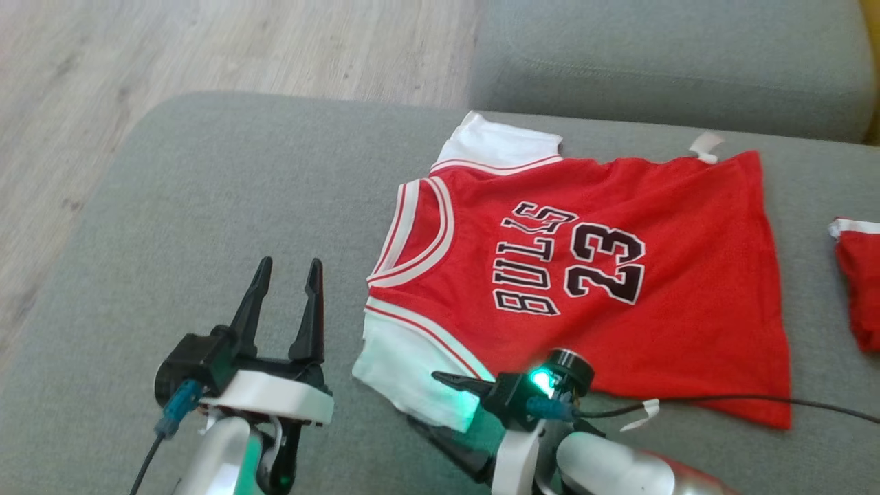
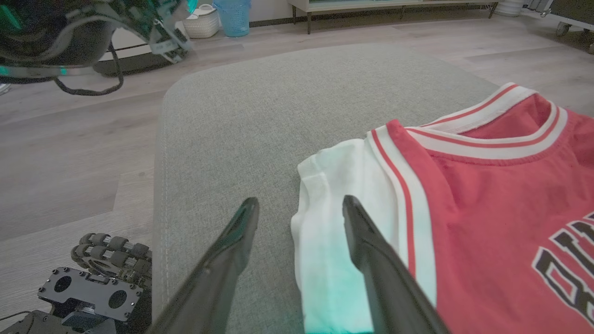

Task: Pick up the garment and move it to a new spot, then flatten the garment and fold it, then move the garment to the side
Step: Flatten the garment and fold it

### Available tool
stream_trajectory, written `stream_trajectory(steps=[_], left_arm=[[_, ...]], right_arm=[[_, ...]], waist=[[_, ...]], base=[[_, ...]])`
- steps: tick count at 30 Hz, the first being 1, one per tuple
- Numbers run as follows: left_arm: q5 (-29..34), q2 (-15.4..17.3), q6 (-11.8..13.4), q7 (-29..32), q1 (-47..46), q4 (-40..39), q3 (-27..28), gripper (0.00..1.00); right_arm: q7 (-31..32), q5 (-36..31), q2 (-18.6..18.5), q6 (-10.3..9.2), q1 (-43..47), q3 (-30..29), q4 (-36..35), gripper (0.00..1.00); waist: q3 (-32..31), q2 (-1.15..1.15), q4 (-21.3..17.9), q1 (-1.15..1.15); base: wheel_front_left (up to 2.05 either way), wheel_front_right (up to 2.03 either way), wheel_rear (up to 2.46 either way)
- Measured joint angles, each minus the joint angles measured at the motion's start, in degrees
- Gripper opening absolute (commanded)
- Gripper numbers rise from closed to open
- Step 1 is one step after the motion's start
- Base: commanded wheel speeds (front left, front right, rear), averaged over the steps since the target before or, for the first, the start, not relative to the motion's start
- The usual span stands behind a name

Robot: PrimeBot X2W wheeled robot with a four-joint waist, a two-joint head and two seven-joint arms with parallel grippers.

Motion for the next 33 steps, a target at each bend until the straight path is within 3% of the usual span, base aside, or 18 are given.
stream_trajectory(steps=[5, 9, 11, 12, 14, 19, 22, 23, 24, 29, 33], left_arm=[[0.00, 0.56, 0.00, 0.00, 1.24, 0.09, 0.64, 1.00], [0.01, 0.63, 0.00, 0.00, 1.87, -0.11, 1.30, 1.00], [0.01, 0.62, 0.00, 0.00, 2.08, -0.62, 1.62, 1.00], [0.01, 0.62, 0.00, 0.00, 2.08, -0.62, 1.62, 1.00], [0.02, 0.60, 0.00, 0.00, 2.09, -1.00, 1.69, 1.00], [0.27, 0.59, 0.00, 0.00, 2.09, -1.87, 2.12, 1.00], [0.26, 0.56, 0.00, 0.00, 2.06, -2.46, 2.67, 1.00], [0.26, 0.53, 0.00, 0.00, 2.01, -2.88, 2.92, 1.00], [0.26, 0.49, 0.00, 0.00, 1.97, -2.94, 3.00, 1.00], [0.24, 0.44, 0.00, 0.00, 1.29, -2.94, 3.18, 1.00], [0.24, 0.44, 0.00, 0.00, -0.41, -2.91, 3.14, 1.00]], right_arm=[[0.00, 2.94, -1.10, 0.00, 0.44, 0.58, -2.13, 1.00], [0.00, 4.66, -2.53, 0.00, 0.46, -3.19, -3.49, 1.00], [0.00, 5.13, -4.11, 0.00, 0.83, -10.87, -4.88, 1.00], [0.00, 5.13, -4.11, 0.00, 0.83, -10.87, -4.88, 1.00], [0.00, 4.41, -5.16, 0.00, 2.02, -17.04, -5.82, 1.00], [0.00, -1.04, -6.54, 0.00, 7.09, -34.08, -7.02, 1.00], [0.00, -6.01, -5.73, 0.00, 10.10, -46.26, -8.45, 1.00], [-0.01, -10.21, -4.13, 0.00, 12.20, -54.16, -10.07, 1.00], [-0.01, -12.34, -2.96, 0.00, 13.46, -57.29, -11.23, 1.00], [-0.01, -20.15, 3.38, 0.00, 19.66, -67.05, -16.38, 1.00], [-0.01, -22.24, 4.65, 0.00, 21.12, -69.18, -18.42, 1.00]], waist=[[-1.27, 0.00, -1.58, 0.00], [-1.79, 0.00, -2.71, 0.00], [-2.20, 0.00, -3.92, 0.00], [-2.20, 0.00, -3.92, 0.00], [-2.37, 0.00, -4.78, 0.01], [-2.16, 0.00, -7.02, 0.01], [-1.56, 0.00, -8.51, 0.01], [-0.97, 0.00, -9.62, 0.01], [-0.65, 0.00, -10.24, 0.01], [1.01, 0.00, -13.37, 0.01], [2.61, 0.00, -15.70, 0.01]], base=[[0.00, 0.00, 0.00], [0.00, 0.00, 0.00], [0.00, 0.00, 0.00], [0.00, 0.00, 0.00], [0.00, 0.00, 0.00], [0.00, 0.00, 0.00], [0.00, 0.00, 0.00], [0.00, 0.00, 0.00], [0.00, 0.00, 0.00], [0.00, 0.00, 0.00], [0.00, 0.00, 0.00]])
